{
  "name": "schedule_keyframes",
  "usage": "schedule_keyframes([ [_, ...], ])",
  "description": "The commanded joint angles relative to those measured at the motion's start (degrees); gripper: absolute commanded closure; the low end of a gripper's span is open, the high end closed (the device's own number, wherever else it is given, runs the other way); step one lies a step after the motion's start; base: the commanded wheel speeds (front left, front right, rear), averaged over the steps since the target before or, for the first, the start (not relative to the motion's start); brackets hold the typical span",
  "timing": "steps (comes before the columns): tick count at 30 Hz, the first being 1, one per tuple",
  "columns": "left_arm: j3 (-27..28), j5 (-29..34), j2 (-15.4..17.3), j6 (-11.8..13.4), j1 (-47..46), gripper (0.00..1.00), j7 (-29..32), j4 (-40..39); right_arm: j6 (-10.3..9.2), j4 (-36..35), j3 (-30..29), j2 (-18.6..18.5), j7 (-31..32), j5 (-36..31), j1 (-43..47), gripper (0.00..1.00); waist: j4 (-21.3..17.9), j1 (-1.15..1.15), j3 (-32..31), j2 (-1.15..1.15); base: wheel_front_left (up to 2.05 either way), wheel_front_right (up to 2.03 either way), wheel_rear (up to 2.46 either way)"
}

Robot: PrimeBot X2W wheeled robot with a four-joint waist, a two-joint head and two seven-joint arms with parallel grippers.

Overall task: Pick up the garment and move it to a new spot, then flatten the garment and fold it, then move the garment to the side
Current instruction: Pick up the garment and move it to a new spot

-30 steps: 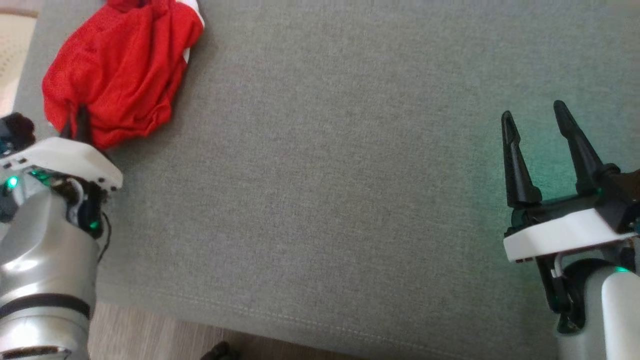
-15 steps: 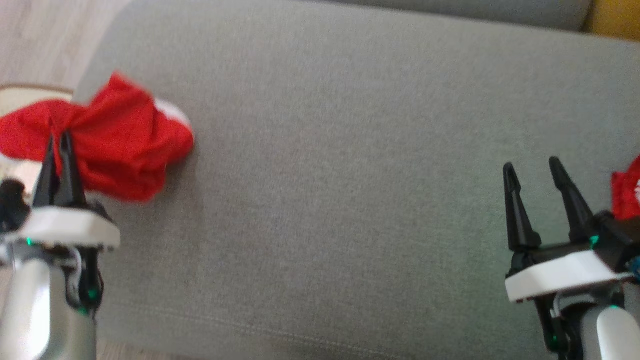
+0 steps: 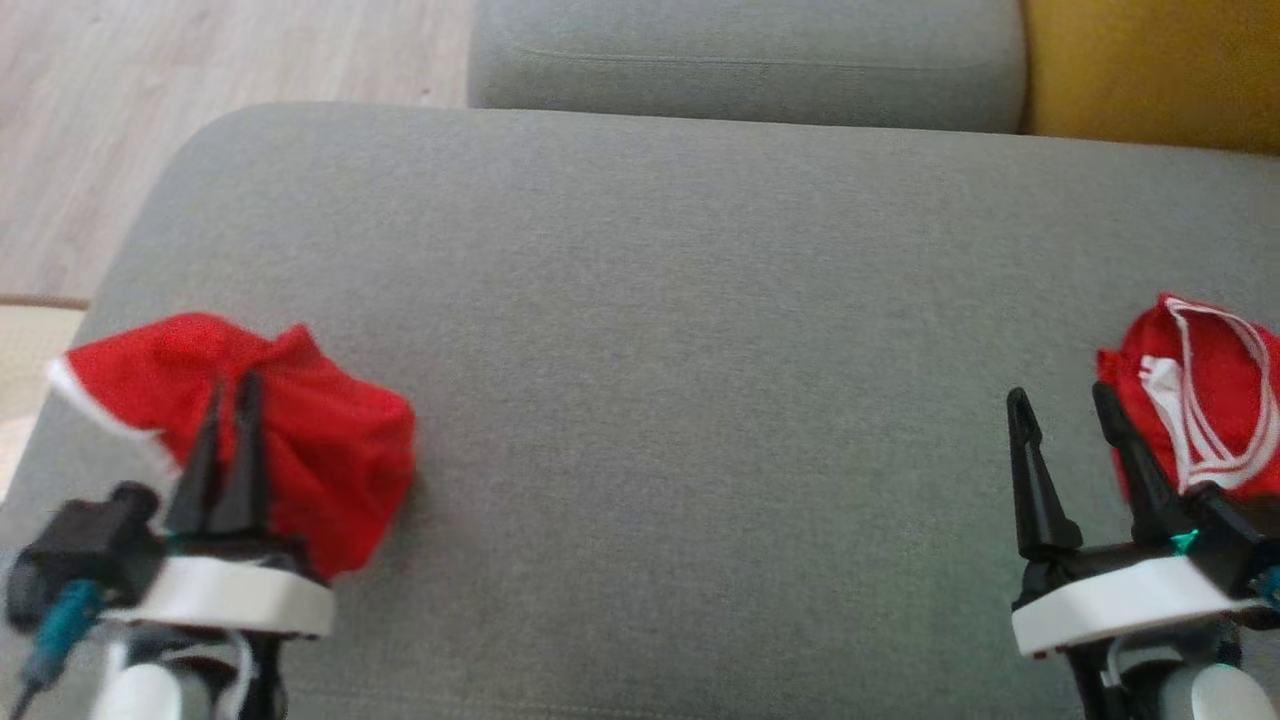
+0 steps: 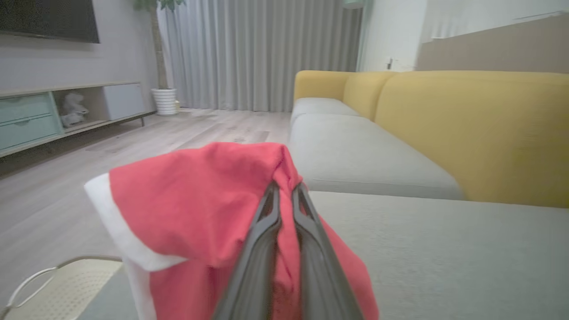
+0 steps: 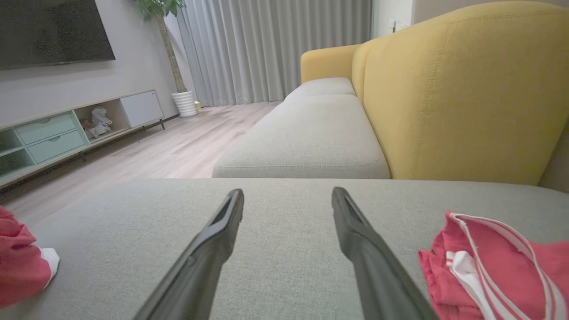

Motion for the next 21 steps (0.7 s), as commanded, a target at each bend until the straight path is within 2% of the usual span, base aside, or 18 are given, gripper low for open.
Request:
schedule_keyframes([
  [1,0.9,0.5,0.3,-0.3,-2.3,1.00,0.2,-2.9,0.37,-2.0,1.3,-0.3,-0.5,0.5,-1.4,0.00,-1.1,0.01,0.1,0.00,0.00,0.00,0.00],
  [4,-2.1,0.7,-0.7,-1.3,-2.9,1.00,0.6,-3.4,0.37,-2.0,1.8,-0.3,-0.4,0.7,-1.7,0.00,-3.2,0.01,0.6,0.00,0.00,0.00,0.00],
  [10,-11.2,1.8,-3.0,-4.1,-8.7,1.00,-0.3,0.8,0.37,-2.3,3.1,-0.3,-0.3,1.2,-3.4,0.00,-10.8,0.01,3.7,0.00,0.00,0.00,0.00],
  [21,-29.5,3.0,-5.9,-6.1,-22.5,1.00,-3.0,16.9,0.37,-2.1,2.8,-0.3,-1.9,2.9,-4.6,0.00,-21.1,0.01,10.7,0.00,0.00,0.00,0.00],
])
